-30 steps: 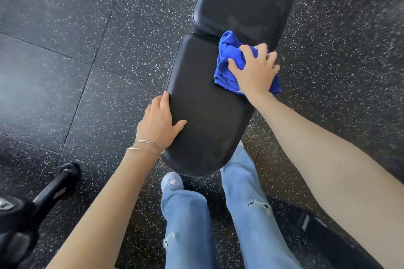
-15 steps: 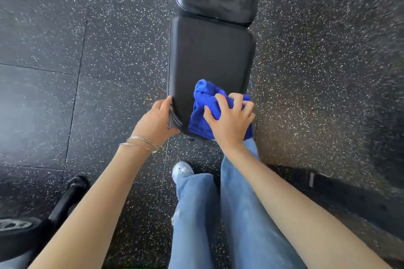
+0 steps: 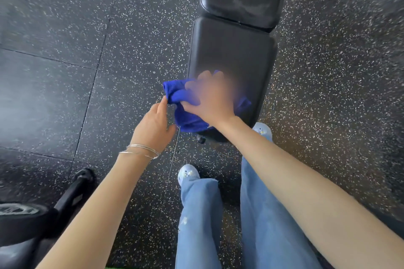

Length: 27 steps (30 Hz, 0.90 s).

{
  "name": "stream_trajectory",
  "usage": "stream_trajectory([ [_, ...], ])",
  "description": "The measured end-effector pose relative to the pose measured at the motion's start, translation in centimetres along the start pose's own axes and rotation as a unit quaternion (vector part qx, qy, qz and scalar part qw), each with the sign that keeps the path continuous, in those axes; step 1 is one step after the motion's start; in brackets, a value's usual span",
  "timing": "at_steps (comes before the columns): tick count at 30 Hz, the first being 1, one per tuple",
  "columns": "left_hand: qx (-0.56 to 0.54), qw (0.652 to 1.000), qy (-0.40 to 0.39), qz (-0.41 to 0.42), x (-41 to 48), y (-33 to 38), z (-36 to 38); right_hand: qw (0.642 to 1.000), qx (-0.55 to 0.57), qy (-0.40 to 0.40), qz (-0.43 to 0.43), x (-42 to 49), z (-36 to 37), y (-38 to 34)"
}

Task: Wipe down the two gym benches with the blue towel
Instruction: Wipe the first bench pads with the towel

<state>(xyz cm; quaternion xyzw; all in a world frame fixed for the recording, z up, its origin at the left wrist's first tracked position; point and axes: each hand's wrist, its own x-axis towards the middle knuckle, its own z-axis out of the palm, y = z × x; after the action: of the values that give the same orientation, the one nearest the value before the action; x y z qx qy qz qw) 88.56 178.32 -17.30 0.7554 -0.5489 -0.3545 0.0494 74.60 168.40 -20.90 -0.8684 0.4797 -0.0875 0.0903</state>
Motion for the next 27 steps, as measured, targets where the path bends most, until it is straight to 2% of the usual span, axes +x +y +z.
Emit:
stream_trajectory([
  [6, -0.017, 1.0, 0.016, -0.02, 2.4, 3.5, 1.7, 0.995, -0.022, -0.094, -0.001, 9.0, 1.0, 4.9],
  [12, -0.045, 0.992, 0.03, -0.111, 5.7, 6.6, 2.7, 0.996, -0.046, -0.069, 0.047, 12.4, 1.1, 13.1],
  [15, -0.036, 0.987, 0.033, -0.151, 7.6, 8.5, 2.8, 0.994, -0.045, -0.049, 0.086, 10.2, -0.4, 17.3],
  [18, -0.017, 0.977, 0.063, -0.203, 9.8, 10.4, 2.8, 0.995, -0.02, -0.032, 0.089, 6.5, -1.4, 19.2],
  [22, 0.023, 0.963, 0.094, -0.25, 12.7, 12.5, 3.1, 0.999, -0.022, -0.023, 0.006, 5.2, -1.8, 20.4],
  [25, 0.045, 0.956, 0.103, -0.269, 14.0, 13.3, 3.6, 0.993, -0.04, -0.033, -0.108, 9.2, -1.2, 20.0],
  [27, 0.059, 0.954, 0.103, -0.277, 14.5, 13.6, 3.9, 0.986, -0.044, -0.07, -0.148, 12.9, -0.3, 19.1],
])
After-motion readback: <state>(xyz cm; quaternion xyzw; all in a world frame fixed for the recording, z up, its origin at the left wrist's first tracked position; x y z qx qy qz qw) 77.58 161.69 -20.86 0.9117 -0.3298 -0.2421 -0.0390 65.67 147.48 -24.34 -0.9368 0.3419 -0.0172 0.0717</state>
